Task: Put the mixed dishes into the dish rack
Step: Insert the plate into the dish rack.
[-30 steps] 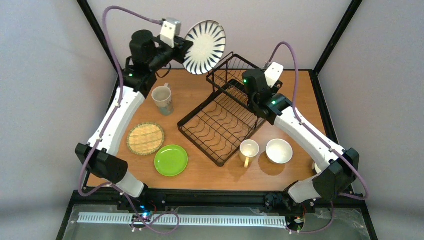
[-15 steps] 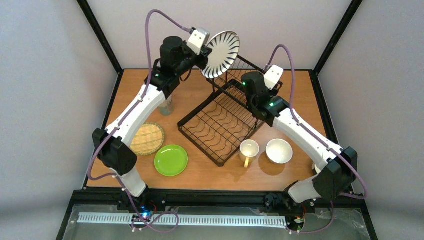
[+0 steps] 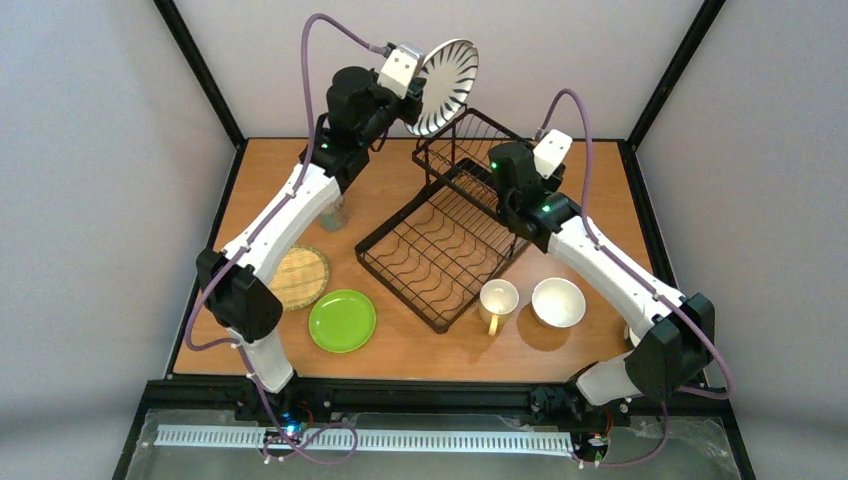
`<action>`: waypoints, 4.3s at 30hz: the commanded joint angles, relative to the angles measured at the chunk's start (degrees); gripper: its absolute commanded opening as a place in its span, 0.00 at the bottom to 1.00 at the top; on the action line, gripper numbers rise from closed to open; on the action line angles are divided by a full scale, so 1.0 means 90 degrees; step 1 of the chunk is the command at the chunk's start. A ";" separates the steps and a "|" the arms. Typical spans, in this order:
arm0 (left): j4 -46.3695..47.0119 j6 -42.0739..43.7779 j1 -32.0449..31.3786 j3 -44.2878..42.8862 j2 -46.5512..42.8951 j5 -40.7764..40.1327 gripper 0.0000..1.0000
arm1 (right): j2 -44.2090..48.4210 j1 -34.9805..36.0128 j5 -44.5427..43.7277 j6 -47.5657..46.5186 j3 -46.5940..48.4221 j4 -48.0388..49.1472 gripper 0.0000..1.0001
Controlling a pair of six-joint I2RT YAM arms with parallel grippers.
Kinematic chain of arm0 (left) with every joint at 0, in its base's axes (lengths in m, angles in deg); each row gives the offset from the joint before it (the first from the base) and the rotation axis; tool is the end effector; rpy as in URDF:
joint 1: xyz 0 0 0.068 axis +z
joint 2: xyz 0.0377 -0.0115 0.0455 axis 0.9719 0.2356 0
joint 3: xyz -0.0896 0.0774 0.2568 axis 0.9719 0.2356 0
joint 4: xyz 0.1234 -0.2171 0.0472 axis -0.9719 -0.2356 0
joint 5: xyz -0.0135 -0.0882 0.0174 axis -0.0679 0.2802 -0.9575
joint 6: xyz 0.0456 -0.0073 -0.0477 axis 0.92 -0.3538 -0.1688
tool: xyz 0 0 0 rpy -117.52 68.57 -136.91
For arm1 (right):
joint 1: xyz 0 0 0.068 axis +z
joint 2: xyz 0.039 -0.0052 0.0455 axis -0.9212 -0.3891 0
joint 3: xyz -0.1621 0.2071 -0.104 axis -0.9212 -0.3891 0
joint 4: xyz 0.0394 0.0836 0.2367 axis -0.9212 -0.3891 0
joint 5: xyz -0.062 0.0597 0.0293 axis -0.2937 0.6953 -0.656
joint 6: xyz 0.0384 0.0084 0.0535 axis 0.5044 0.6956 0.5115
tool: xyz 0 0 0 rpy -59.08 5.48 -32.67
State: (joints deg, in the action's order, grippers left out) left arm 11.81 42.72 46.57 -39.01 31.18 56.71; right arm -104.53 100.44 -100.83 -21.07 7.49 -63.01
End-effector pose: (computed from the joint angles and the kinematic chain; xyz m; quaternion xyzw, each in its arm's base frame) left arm 0.3705 -0.2150 0.4688 0.2486 0.6427 -0.1408 0.7108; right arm 0.2884 0.1392 0.3664 0.2399 0.7661 -0.0662 0.5926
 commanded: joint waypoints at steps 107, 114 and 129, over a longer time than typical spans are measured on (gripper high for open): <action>0.1094 0.0048 -0.0744 0.0677 -0.0275 -0.2395 0.85 | 0.0113 -0.0267 0.0435 -0.0162 -0.0764 0.0637 0.85; 0.0512 -0.0321 -0.0746 0.0663 -0.0700 -0.2228 0.85 | 0.0207 -0.0267 0.0464 -0.0284 -0.0725 0.0499 0.85; -0.1690 -0.3100 -0.0742 0.2108 -0.3454 -0.3702 0.85 | -0.0107 0.0064 0.2010 -0.2032 0.0473 -0.0101 0.85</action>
State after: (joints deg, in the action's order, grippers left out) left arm 5.49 26.34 39.97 -24.10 7.16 30.94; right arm -104.36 99.11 -87.96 -33.27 6.90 -60.13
